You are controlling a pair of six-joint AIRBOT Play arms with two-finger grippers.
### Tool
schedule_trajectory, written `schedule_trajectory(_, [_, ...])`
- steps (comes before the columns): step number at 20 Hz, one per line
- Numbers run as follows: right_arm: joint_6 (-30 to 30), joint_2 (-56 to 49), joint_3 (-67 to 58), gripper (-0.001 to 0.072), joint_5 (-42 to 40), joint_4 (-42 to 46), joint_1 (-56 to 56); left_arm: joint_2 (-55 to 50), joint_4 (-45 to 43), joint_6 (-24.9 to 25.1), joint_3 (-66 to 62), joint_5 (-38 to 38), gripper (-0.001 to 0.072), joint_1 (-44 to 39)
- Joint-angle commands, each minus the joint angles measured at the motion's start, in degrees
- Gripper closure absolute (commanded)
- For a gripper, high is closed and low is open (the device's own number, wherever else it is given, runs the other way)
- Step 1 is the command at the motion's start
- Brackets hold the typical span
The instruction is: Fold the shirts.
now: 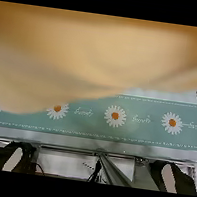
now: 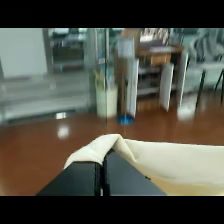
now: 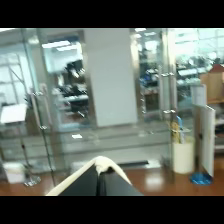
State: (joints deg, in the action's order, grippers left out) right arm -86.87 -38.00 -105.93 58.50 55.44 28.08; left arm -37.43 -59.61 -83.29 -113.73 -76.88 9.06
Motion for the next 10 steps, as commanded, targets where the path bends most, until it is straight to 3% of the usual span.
schedule_trajectory(1, [-2.4, 2.3, -0.9, 0.0675, 15.9, 9.9, 0.0, 0.7, -4.4, -3.6, -1.0, -16.2, 0.0688, 0.3])
schedule_trajectory(5, [0.4, -1.9, -0.9, 0.0676, 31.6, 14.3, -0.7, -0.3, -13.0, -5.1, 1.4, -28.8, 0.0689, 0.3])
schedule_trajectory(8, [2.6, -10.4, -0.8, 0.0676, 42.2, 23.0, -9.6, -1.2, -12.9, -5.1, 13.0, -28.6, 0.0689, 0.3])
schedule_trajectory(10, [2.8, -17.4, -0.7, 0.0676, 42.6, 30.6, -18.6, -2.8, -12.8, -4.4, 22.7, -26.4, 0.0689, 0.3])
